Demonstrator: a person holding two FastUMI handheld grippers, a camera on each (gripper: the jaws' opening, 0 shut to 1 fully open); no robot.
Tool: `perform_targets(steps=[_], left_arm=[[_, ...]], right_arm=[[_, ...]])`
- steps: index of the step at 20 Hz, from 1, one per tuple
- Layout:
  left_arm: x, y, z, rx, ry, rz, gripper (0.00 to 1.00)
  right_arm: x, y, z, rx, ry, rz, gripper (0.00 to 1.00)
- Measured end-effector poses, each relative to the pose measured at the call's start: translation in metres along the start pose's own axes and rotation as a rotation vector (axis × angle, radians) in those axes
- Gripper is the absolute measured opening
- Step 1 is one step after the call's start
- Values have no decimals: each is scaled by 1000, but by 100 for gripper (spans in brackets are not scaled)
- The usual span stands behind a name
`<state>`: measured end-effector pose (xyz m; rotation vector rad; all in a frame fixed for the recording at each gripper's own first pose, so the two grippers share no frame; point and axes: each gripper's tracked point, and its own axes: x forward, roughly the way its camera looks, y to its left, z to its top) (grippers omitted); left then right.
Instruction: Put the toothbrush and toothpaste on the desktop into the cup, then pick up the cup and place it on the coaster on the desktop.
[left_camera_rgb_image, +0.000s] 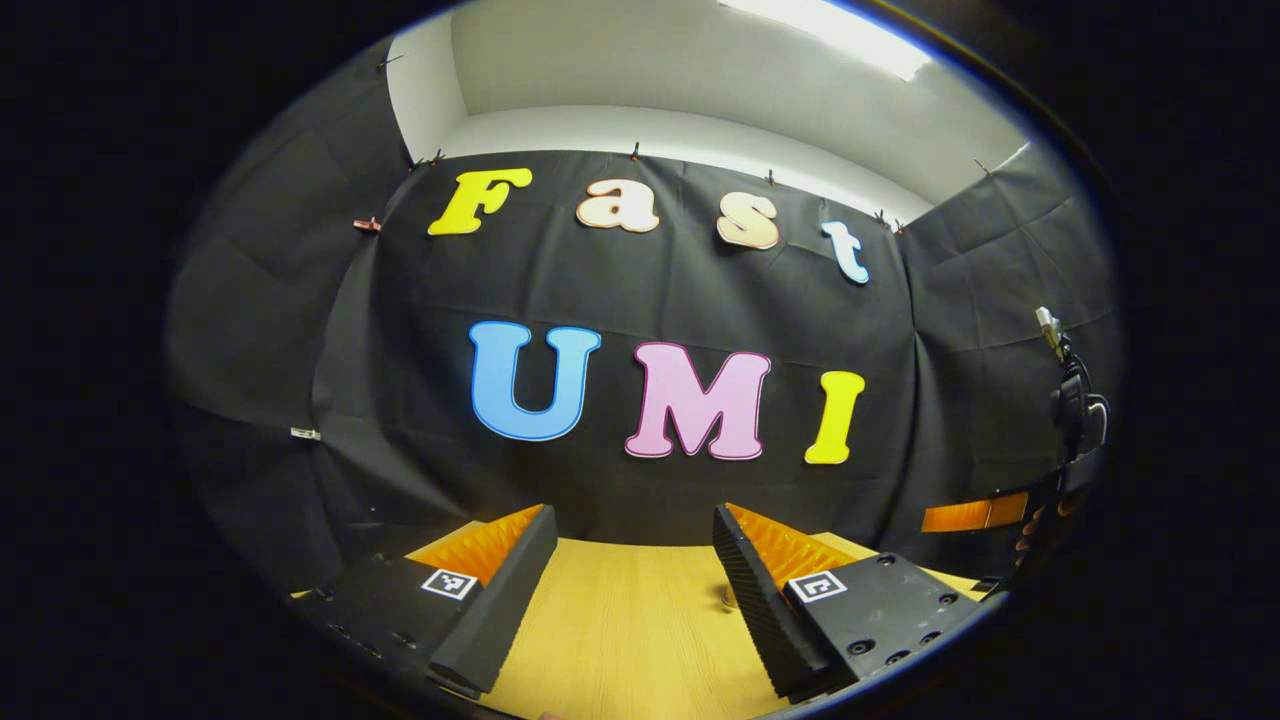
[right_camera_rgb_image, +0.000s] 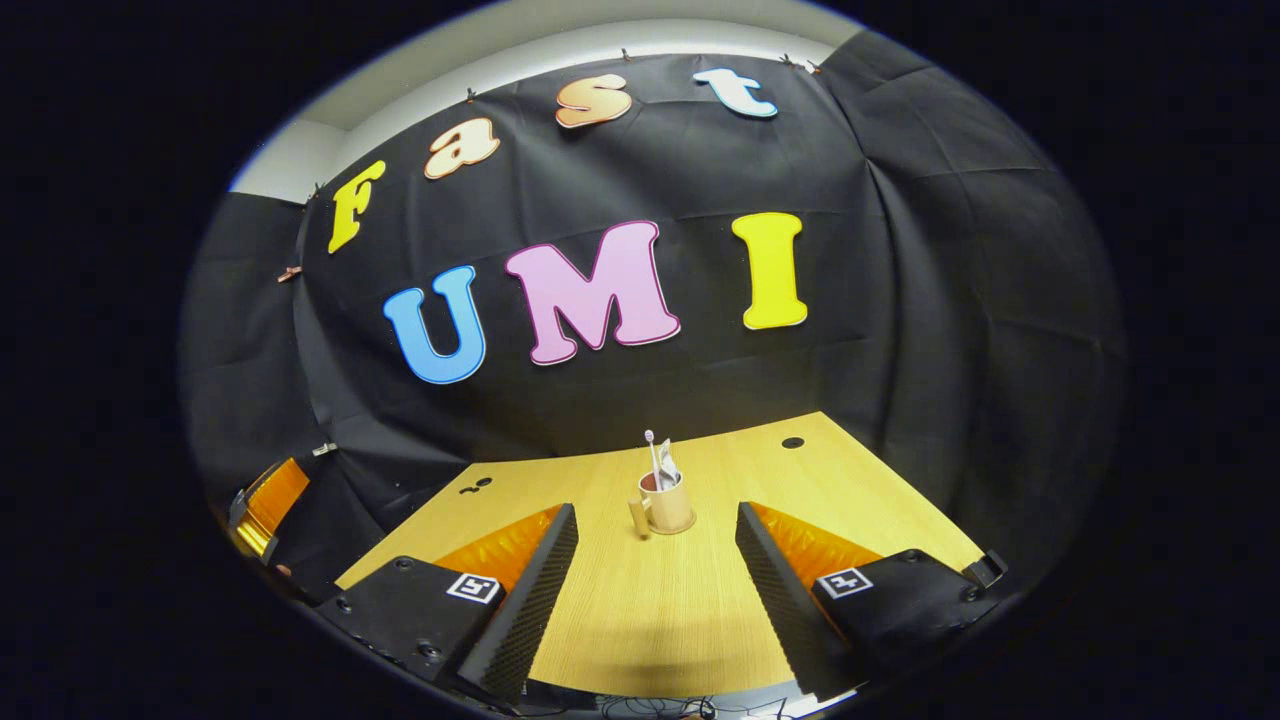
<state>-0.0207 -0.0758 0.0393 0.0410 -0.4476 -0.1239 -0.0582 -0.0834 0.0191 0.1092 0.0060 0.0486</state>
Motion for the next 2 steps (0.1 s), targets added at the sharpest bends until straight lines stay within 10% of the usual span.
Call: perform_targets(steps=[2], left_arm=[[-5,-1,1,5,4,-6,97]], right_arm=[[-2,3,-1,-7,-2,8,98]])
